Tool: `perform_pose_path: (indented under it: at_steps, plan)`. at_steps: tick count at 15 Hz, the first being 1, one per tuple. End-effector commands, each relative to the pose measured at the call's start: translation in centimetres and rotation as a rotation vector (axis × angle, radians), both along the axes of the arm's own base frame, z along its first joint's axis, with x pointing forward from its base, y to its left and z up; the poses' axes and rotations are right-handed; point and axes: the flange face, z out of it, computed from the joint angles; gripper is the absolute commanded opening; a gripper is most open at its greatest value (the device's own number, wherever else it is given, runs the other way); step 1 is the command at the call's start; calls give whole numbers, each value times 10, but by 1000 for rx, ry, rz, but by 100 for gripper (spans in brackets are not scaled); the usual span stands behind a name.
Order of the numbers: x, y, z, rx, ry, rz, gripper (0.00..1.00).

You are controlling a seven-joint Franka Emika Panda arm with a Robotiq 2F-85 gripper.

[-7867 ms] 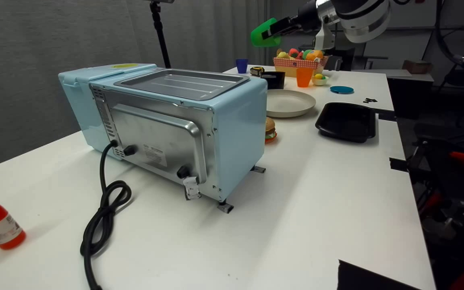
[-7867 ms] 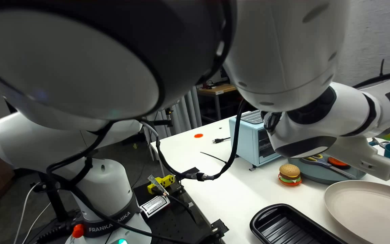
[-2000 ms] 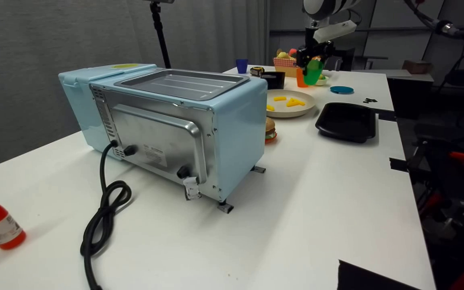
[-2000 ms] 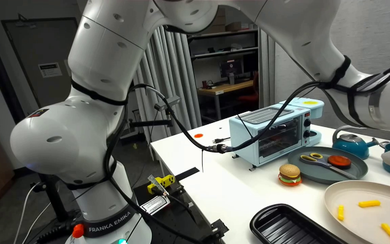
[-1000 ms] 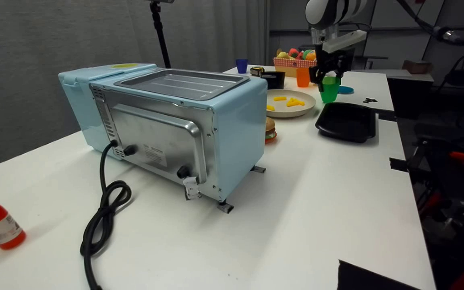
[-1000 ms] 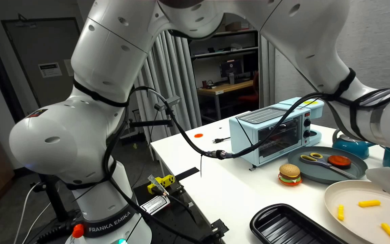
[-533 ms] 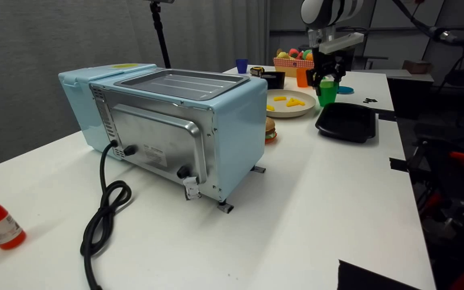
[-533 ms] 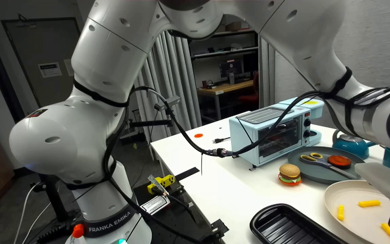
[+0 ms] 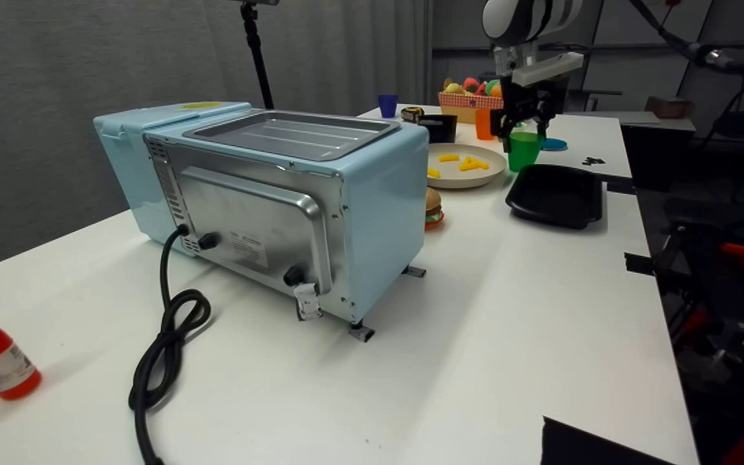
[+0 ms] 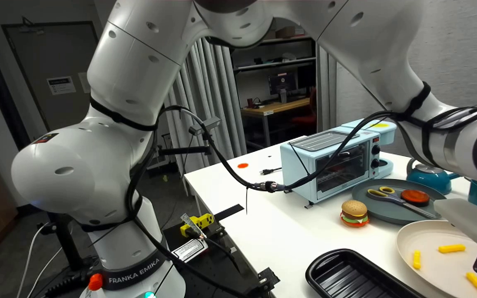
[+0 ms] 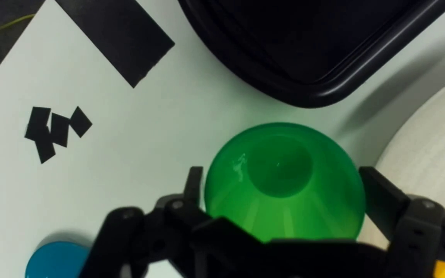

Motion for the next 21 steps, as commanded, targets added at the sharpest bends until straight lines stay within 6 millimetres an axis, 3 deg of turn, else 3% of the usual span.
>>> perform_pose_path:
  at_steps: [1, 5, 9, 14, 21]
  plan:
    - [1, -2, 12, 21, -42, 23, 100]
    - [9, -1, 35, 17, -87, 39, 100]
    - [28, 6, 76, 17, -171, 66, 100]
    - [50, 28, 130, 38, -289, 104, 100]
    - [62, 53, 177, 72, -395, 179, 100]
